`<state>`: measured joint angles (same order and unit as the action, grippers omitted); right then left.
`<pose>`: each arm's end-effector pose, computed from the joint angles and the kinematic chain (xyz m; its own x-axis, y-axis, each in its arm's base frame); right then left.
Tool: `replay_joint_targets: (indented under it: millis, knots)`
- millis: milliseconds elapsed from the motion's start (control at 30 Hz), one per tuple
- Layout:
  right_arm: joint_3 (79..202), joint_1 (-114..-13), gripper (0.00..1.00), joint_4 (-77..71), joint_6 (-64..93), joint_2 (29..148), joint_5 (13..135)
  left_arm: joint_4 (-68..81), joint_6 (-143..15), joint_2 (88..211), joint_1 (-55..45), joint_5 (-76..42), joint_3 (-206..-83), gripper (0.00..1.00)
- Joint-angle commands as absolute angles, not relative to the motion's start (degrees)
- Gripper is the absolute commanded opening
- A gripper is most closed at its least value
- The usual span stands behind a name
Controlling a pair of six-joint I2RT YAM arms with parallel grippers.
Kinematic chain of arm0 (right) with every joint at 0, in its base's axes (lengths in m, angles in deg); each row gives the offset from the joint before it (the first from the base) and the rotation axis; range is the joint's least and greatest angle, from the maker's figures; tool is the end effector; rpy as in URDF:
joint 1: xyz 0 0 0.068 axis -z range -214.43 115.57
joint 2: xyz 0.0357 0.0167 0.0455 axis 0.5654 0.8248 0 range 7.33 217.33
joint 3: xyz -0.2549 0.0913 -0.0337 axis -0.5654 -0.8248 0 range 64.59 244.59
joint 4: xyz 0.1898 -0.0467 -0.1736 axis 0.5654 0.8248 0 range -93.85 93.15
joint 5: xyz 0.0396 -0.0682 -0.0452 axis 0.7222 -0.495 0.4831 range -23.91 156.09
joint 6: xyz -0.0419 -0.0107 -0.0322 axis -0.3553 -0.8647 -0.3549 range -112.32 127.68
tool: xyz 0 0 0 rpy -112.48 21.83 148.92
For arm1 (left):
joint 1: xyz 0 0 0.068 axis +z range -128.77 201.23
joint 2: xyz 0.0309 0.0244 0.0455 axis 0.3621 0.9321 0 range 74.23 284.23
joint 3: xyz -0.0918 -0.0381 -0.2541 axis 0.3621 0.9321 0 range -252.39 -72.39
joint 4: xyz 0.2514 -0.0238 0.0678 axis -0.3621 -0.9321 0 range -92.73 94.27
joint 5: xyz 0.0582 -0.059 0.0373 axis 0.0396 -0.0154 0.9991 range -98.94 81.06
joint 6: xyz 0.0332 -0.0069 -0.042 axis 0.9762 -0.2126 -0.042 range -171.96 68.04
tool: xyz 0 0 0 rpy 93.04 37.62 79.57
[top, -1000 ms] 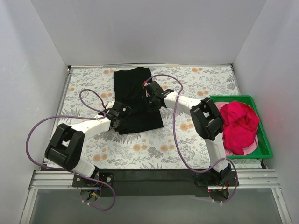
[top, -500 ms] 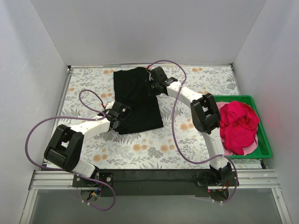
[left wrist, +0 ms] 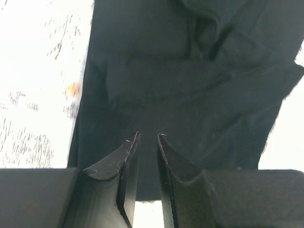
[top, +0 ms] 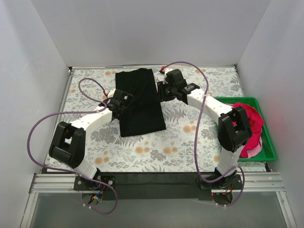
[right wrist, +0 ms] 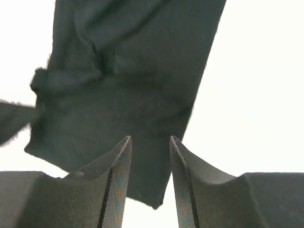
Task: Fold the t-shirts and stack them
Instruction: Fold the tshirt
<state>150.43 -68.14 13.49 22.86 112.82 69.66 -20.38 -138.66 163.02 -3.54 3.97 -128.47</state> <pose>0.3555 0.2399 0.2762 -0.6389 -0.1121 -0.7611 -0.4435 0.8620 0.2454 0.2863 -0.1231 0.2040 -0.3426 -0.9136 -0.2188 -0.7462 0.4061 -0.5275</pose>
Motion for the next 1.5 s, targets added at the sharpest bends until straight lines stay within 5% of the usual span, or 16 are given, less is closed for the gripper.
replay_joint_targets:
  millis: [0, 433, 767, 1167, 1467]
  knots:
    - [144.76, -67.65, 0.39, 11.27, 24.11, 109.12, 71.36, -20.08, -136.34, 167.99, -2.68, 3.9, -131.01, 0.22]
    - [134.47, -67.48, 0.39, 10.39, 23.94, 102.86, 71.98, -18.76, -132.21, 176.61, 3.56, 5.91, -141.9, 0.22]
    - [138.23, -66.43, 0.38, 8.63, 24.47, 106.29, 77.16, -21.22, -130.54, 186.29, 7.61, 2.76, -151.94, 0.22]
    - [151.77, -61.77, 0.36, 1.34, 27.01, 120.7, 93.06, -16.58, -132.38, 165.2, 7.61, -5.5, -136.04, 0.31]
    - [157.66, -59.13, 0.36, -3.32, 29.56, 134.32, 98.69, -8.83, -133.35, 171.26, 9.8, -8.67, -127.33, 0.22]
